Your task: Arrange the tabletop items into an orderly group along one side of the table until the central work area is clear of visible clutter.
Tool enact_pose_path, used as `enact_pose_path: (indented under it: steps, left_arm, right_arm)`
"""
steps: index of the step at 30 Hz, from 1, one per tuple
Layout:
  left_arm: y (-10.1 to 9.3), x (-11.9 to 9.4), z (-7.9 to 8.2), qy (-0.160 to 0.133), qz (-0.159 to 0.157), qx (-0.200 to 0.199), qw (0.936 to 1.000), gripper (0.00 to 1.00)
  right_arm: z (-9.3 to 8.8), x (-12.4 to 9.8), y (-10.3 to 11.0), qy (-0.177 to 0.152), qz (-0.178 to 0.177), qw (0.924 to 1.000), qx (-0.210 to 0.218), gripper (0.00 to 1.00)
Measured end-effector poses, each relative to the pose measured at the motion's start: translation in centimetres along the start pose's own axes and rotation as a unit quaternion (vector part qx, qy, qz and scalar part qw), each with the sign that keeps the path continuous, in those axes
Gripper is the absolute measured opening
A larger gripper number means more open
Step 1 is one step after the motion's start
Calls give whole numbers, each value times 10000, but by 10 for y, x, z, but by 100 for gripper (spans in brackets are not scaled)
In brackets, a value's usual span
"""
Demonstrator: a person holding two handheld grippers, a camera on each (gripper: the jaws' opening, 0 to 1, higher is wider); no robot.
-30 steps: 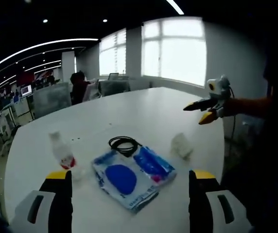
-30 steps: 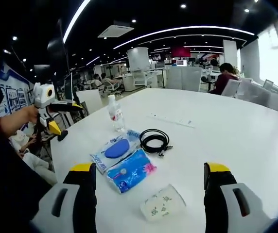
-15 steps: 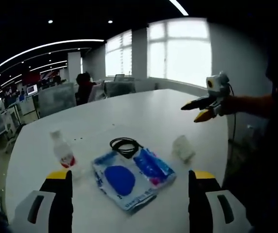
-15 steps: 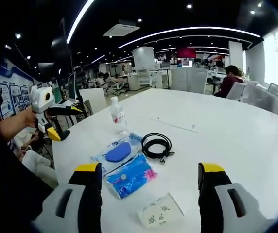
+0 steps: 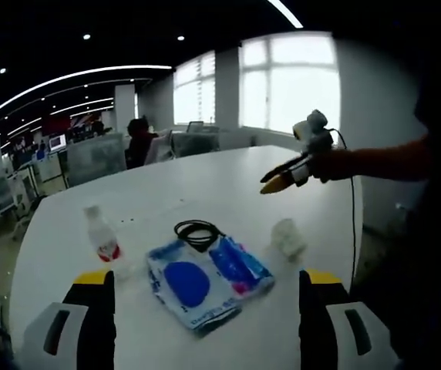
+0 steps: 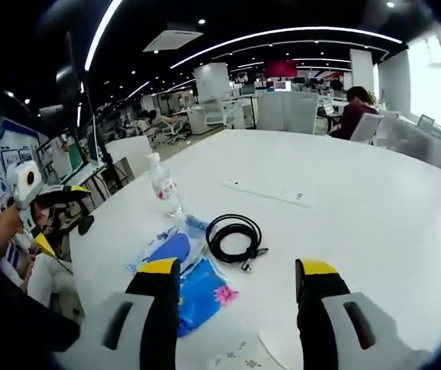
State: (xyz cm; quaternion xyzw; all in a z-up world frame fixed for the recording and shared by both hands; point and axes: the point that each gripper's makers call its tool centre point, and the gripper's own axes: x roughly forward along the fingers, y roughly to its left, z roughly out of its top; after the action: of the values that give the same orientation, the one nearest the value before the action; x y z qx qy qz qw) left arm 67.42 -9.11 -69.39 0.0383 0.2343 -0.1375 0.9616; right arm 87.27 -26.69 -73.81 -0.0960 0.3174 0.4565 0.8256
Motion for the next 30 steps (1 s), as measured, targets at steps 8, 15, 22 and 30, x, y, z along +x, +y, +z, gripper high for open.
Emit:
enact_pose_path:
  steps: [8, 15, 22, 30]
  left_arm:
    - [4, -5, 1, 4, 58, 19, 10000, 99]
    - [10, -6, 4, 4, 107, 64, 9999, 98]
    - [14, -3, 5, -56, 74, 64, 9999, 97]
    - [21, -2, 0, 35, 97, 42, 9999, 96]
  right_arm:
    - [-3, 43, -6, 446, -7, 9986, 301, 46]
    - [-6, 81, -6, 768, -36, 9947, 676, 39]
    - [-22, 103, -7, 1125, -149, 9889, 954, 33]
    - [-21, 118, -8, 1231, -278, 9844, 1229, 31]
